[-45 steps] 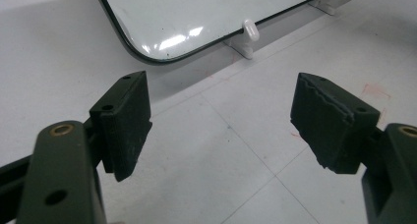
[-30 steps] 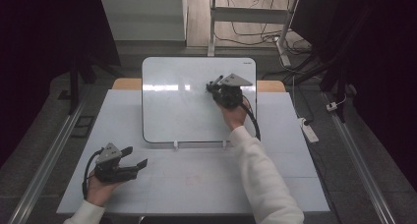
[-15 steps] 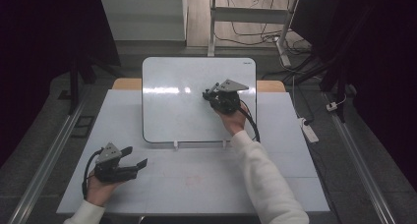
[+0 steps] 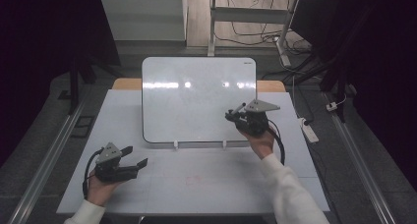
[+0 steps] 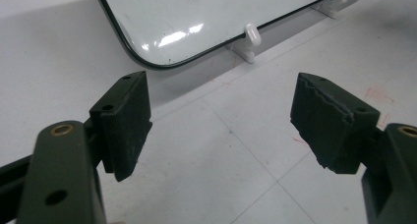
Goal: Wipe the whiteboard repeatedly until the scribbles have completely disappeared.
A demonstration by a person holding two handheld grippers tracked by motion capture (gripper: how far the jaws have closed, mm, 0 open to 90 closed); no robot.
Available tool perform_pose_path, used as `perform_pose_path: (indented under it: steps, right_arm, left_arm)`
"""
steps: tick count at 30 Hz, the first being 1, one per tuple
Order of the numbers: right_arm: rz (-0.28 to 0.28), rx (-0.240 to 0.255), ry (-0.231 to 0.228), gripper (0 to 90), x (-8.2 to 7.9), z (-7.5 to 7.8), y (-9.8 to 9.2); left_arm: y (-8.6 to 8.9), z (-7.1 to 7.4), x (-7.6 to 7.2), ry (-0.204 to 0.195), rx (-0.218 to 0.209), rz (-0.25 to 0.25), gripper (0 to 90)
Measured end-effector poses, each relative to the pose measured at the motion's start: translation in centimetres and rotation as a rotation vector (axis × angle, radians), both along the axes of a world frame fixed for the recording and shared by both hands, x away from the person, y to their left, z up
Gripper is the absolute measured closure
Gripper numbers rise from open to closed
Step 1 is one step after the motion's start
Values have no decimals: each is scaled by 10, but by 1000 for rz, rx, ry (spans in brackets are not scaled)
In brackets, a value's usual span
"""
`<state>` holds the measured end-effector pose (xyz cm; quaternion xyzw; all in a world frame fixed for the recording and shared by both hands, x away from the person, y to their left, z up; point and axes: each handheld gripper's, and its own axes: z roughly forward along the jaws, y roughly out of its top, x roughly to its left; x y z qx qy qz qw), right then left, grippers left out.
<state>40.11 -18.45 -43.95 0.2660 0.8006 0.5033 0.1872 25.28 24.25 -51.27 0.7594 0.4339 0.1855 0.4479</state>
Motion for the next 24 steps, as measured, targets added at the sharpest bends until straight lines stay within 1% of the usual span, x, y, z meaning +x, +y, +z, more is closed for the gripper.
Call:
perform_pose_path:
  steps: [1,2,4,7,9,12,15,16,22,24]
  right_arm:
    - [17,-11,14,769,-8,-1,-1]
    - [38,-9,26,769,-15,-3,-3]
    - [78,1,65,769,-27,-6,-5]
    - [125,-6,84,769,-42,-10,-4]
    - [148,1,88,768,-48,-11,-3]
    - [183,21,122,768,-53,-13,-1]
    - [209,-24,129,768,-57,-14,6]
    - [214,-28,133,768,-58,-15,7]
    - [241,-37,176,768,-58,-21,12]
    - [252,-44,183,768,-58,-24,15]
  left_arm:
    - [0,0,0,-1,-6,-1,239]
    - [-1,1,0,-3,-11,-2,239]
    - [-2,3,0,-11,-18,-6,241]
    - [-6,6,0,-27,-30,-12,244]
    - [-9,8,1,-37,-32,-21,245]
    - [-19,15,3,-62,-15,-53,250]
    - [-33,24,5,-90,6,-98,256]
    - [-38,26,6,-96,9,-112,256]
    - [-64,46,15,-132,0,-174,257]
    - [-72,51,18,-139,-4,-192,257]
